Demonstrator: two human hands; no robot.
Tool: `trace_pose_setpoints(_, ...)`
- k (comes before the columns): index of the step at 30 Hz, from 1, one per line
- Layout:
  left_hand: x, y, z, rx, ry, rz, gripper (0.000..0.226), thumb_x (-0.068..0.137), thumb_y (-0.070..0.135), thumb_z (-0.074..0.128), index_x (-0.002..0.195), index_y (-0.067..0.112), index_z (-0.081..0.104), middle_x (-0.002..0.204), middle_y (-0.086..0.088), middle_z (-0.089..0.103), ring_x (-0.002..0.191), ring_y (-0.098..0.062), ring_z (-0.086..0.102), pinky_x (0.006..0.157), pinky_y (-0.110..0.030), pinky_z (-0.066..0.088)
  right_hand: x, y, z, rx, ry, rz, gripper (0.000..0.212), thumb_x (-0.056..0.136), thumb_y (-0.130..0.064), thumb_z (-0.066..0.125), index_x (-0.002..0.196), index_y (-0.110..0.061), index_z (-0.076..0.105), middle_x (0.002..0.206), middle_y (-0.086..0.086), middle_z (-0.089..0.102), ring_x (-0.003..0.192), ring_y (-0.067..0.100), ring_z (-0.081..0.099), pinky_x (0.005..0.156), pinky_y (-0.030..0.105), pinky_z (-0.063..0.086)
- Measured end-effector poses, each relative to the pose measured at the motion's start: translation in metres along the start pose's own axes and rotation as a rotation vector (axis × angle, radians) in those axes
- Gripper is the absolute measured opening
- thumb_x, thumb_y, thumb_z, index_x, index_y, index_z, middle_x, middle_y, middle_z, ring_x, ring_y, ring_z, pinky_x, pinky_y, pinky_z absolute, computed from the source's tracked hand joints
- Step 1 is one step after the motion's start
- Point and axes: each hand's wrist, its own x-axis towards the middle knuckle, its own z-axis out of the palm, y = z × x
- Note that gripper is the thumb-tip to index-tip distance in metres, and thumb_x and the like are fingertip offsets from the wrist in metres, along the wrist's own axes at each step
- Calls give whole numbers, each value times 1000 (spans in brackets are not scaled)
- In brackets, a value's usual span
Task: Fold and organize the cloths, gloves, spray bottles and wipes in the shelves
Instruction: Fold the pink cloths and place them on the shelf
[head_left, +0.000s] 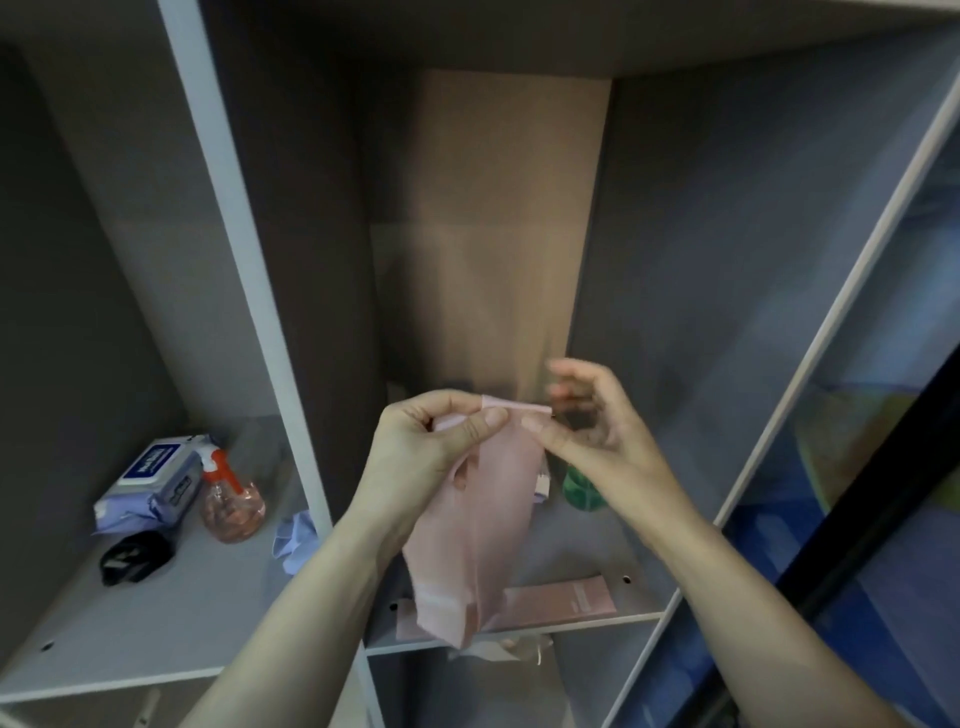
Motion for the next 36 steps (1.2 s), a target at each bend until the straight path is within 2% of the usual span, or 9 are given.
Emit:
trace_pose_setpoints(4, -2, 1, -1, -3, -73, -38, 18, 78, 16, 72, 84, -2, 72, 52, -9, 55, 38, -12, 43, 39, -17, 37, 1, -8, 4, -58, -176, -70, 24, 79, -24, 74, 100, -36, 74, 100, -1, 73, 98, 7, 65, 84, 22, 51)
trace_pose_setpoints(9, -3, 12, -18, -132, -39, -169, 15, 88, 9, 62, 99, 2, 70, 77, -9, 69, 55, -9, 60, 47, -16, 46, 12, -7, -2, -79, 66, -86, 20, 88, -6, 63, 77, -21, 71, 64, -10, 69, 61, -2, 58, 63, 15, 47)
trace_pose_setpoints(12, -3, 21, -43, -107, 29, -83, 28, 88, -2, 55, 105, 15, 69, 85, -5, 70, 73, -16, 62, 60, -23, 51, 16, 1, -23, -82, 136, -81, 22, 92, -4, 57, 75, -16, 63, 63, -4, 60, 54, -2, 49, 56, 11, 41)
trace_pose_setpoints(16, -8, 44, -55, -60, 59, 185, 32, 81, 1, 64, 108, 19, 66, 72, 7, 69, 74, -11, 62, 73, -24, 53, 22, 31, -44, -248, 100, -13, 24, 92, -5, 57, 72, -17, 62, 72, 5, 59, 67, 10, 49, 60, 19, 39)
trace_pose_setpoints(19, -8, 58, -55, 3, 139, 275, 36, 80, 3, 69, 108, 25, 67, 69, -11, 66, 77, -17, 63, 83, -32, 55, 22, 54, -51, -344, 97, 30, 27, 92, -6, 59, 70, -21, 62, 69, -2, 60, 70, 13, 51, 61, 18, 38)
trace_pose_setpoints(21, -5, 59, -54, 102, 160, 259, 33, 81, 7, 71, 106, 28, 67, 80, -30, 62, 82, -26, 66, 89, -39, 54, 18, 57, -49, -335, 104, 30, 27, 91, -6, 59, 70, -22, 62, 69, -1, 60, 69, 13, 51, 58, 15, 38)
trace_pose_setpoints(26, 8, 39, -52, 166, 92, 120, 27, 85, 5, 67, 105, 22, 67, 73, -14, 61, 77, -23, 64, 83, -41, 54, 11, 38, -41, -247, 46, -59, 23, 93, -6, 56, 79, -22, 63, 92, 6, 68, 76, 3, 52, 67, 11, 38)
trace_pose_setpoints(32, 13, 27, -45, 2, 67, -16, 34, 94, 0, 52, 118, 23, 60, 81, -9, 62, 74, -16, 63, 64, -36, 57, 4, 12, -31, 171, -153, -26, 17, 84, -15, 58, 90, -1, 64, 102, 8, 74, 89, 23, 65, 74, 27, 49)
trace_pose_setpoints(36, 23, 27, -31, -103, -1, -35, 44, 93, -9, 44, 127, 17, 56, 62, 10, 59, 59, -6, 59, 66, -35, 51, -5, 10, -14, 284, -374, -23, 17, 79, -40, 69, 78, -24, 71, 114, 13, 69, 107, 27, 64, 91, 37, 49)
